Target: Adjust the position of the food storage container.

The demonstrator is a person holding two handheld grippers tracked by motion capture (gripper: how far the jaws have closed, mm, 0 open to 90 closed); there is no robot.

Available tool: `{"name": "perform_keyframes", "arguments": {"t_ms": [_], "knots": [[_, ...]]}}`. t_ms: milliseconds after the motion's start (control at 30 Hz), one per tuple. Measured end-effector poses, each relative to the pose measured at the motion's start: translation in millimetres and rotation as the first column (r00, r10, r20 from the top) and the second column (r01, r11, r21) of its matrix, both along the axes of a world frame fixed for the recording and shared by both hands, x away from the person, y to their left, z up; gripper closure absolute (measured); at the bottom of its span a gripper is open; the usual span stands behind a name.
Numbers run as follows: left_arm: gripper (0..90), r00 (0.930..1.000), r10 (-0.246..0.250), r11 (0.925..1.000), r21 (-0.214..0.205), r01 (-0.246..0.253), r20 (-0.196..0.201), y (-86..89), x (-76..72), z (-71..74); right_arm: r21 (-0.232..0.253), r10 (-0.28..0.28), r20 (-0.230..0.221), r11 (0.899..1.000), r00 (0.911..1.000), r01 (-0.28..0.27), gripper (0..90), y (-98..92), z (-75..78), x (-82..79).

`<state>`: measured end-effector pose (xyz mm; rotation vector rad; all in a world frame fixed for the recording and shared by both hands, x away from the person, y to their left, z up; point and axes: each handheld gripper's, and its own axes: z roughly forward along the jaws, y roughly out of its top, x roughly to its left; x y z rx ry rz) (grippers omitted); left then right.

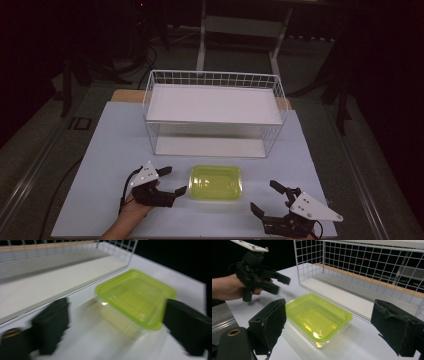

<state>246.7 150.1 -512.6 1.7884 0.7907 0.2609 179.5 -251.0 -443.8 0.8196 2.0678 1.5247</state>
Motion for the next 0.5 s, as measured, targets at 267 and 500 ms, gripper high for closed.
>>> {"name": "perform_keyframes", "arguments": {"t_ms": [267, 500], "knots": [[2.2, 0.9998, -0.008, 0.9997, -0.021, 0.007, -0.016, 1.8, -4.6, 10.4, -0.035, -0.028, 0.000, 0.999, 0.9996, 0.028, 12.8, 8.9, 0.7, 8.7], [2.3, 0.9974, -0.019, 0.9989, 0.043, 0.016, 0.069, -6.8, -8.2, 20.3, -0.067, -0.007, -0.004, 0.998, 1.0000, 0.006, 12.8, 19.3, 4.6, 27.1]]}}
